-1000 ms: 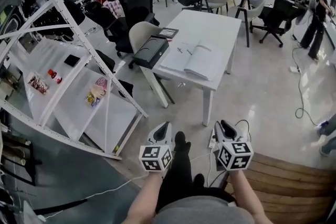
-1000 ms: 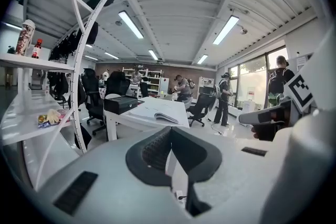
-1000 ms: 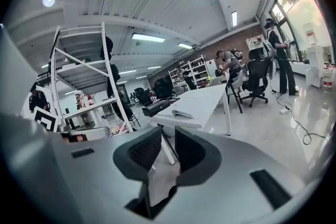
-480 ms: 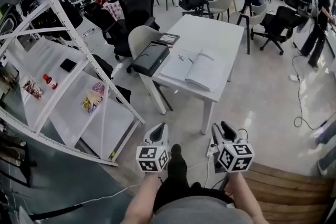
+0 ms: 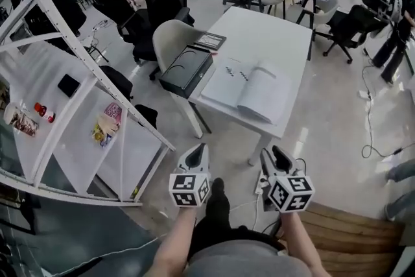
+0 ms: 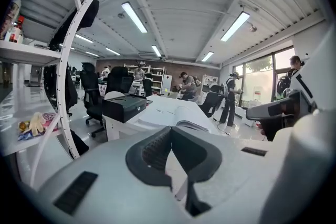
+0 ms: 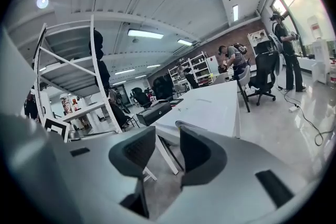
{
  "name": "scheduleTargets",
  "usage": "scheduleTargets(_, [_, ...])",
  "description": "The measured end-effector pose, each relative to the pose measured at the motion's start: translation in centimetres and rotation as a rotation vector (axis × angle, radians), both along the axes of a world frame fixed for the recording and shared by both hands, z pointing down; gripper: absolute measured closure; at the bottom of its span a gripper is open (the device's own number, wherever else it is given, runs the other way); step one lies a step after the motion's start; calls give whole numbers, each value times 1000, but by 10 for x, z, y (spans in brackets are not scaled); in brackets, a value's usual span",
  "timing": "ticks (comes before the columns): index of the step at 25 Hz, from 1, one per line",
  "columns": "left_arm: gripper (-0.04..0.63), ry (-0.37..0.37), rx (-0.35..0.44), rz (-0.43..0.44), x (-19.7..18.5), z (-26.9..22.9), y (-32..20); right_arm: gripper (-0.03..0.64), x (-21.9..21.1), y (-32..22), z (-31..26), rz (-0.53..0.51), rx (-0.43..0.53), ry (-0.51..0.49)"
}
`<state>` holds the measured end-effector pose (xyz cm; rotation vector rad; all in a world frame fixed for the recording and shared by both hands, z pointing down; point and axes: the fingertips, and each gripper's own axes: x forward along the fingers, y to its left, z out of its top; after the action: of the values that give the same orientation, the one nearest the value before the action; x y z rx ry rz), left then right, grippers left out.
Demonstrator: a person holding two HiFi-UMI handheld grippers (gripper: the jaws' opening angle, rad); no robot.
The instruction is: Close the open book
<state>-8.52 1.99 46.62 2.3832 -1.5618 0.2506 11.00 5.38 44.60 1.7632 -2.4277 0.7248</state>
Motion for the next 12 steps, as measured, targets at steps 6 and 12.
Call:
scheduleTargets(6, [589,-3,-31,56,-21,9,-61,465,-24,-56,5,41,-38,-13])
scheduleTargets(12, [589,16,-41,113,-33,12,-111,462,-33,-95,13,109,-84,-69])
